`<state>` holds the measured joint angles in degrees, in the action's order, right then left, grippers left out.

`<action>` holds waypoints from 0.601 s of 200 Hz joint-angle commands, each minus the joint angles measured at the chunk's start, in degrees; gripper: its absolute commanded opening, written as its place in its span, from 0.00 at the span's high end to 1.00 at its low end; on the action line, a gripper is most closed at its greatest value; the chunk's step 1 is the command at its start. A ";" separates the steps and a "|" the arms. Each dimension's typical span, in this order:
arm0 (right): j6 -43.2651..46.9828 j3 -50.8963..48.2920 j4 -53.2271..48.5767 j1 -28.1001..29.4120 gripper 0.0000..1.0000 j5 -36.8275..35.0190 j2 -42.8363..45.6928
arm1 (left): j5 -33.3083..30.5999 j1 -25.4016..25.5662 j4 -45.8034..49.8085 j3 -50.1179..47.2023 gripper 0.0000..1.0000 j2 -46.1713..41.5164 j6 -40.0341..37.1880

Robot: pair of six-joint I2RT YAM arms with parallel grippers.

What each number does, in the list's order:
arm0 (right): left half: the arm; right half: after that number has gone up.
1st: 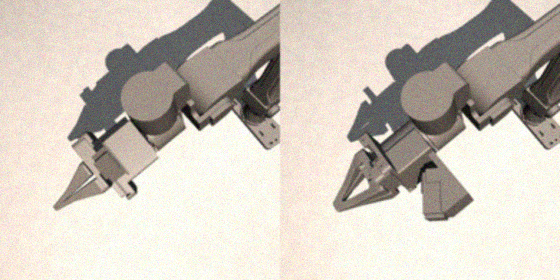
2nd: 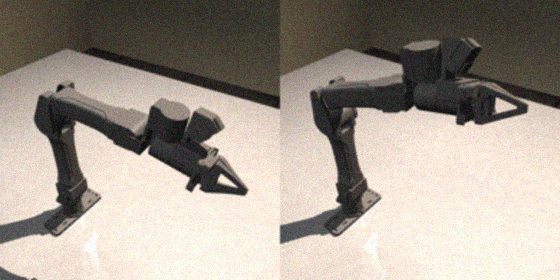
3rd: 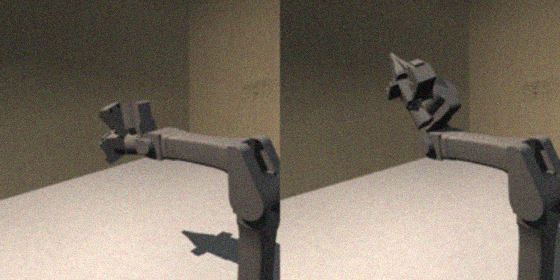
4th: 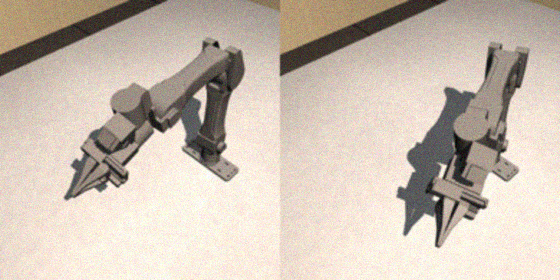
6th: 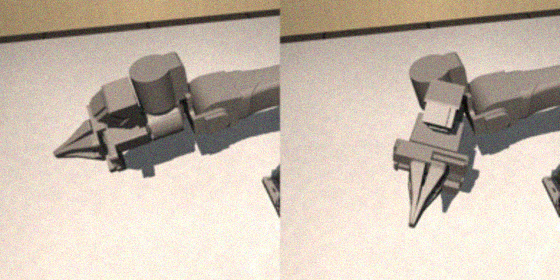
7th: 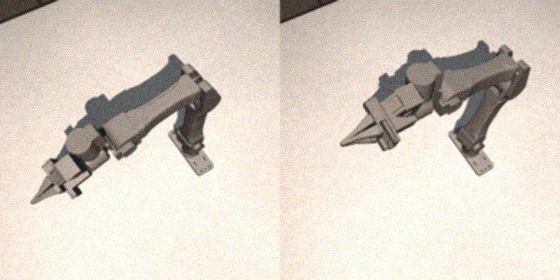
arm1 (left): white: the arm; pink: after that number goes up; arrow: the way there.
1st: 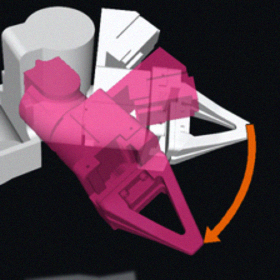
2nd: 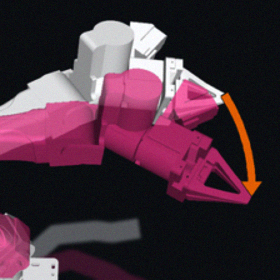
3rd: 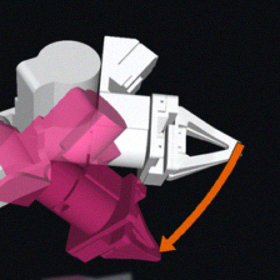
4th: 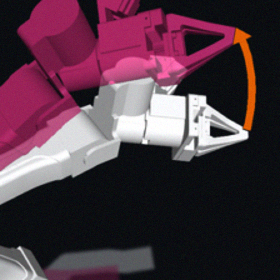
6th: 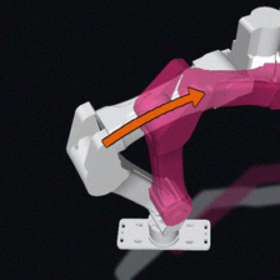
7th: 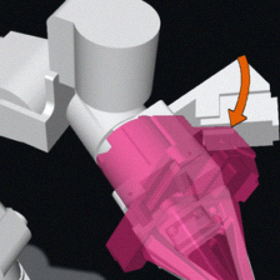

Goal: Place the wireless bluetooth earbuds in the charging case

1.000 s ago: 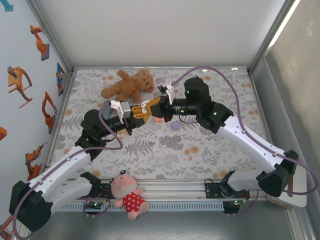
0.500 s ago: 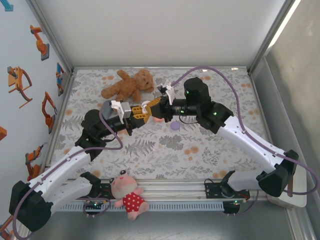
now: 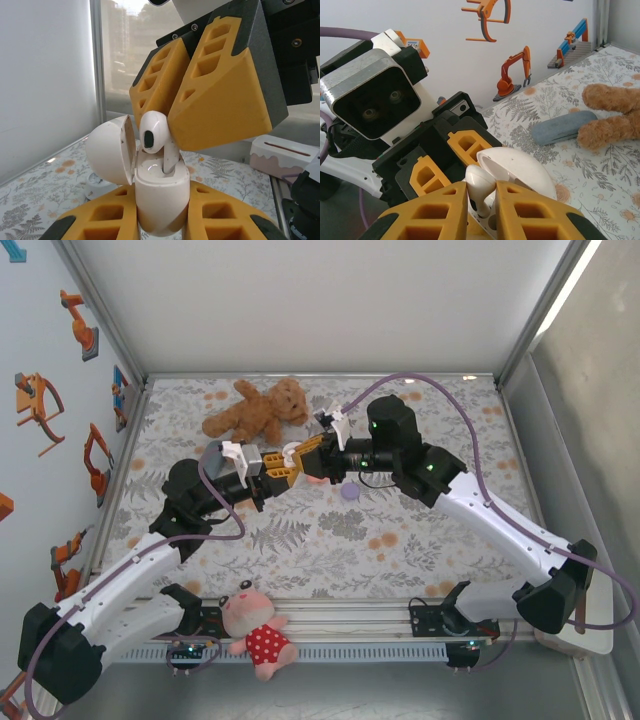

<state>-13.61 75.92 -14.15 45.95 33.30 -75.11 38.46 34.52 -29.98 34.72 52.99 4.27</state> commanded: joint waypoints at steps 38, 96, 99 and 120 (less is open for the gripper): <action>0.51 2.54 -0.93 0.19 0.77 -1.66 0.09 | 0.48 0.37 -1.46 0.76 1.00 -1.66 -0.19; -0.64 3.62 -0.78 0.21 0.72 -3.55 1.41 | 0.24 0.37 -1.08 0.31 1.00 -1.97 -0.22; -0.67 3.62 -0.74 0.19 0.72 -3.89 1.55 | 0.21 0.37 -1.05 0.33 1.00 -2.06 -0.21; -1.22 2.90 -0.07 0.19 0.65 -6.41 3.21 | 0.12 0.30 -0.19 0.26 1.00 -2.45 -0.34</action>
<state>-14.00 77.01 -14.79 45.95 30.87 -74.85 37.93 34.52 -29.87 34.72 52.23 4.27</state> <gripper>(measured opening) 0.313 0.201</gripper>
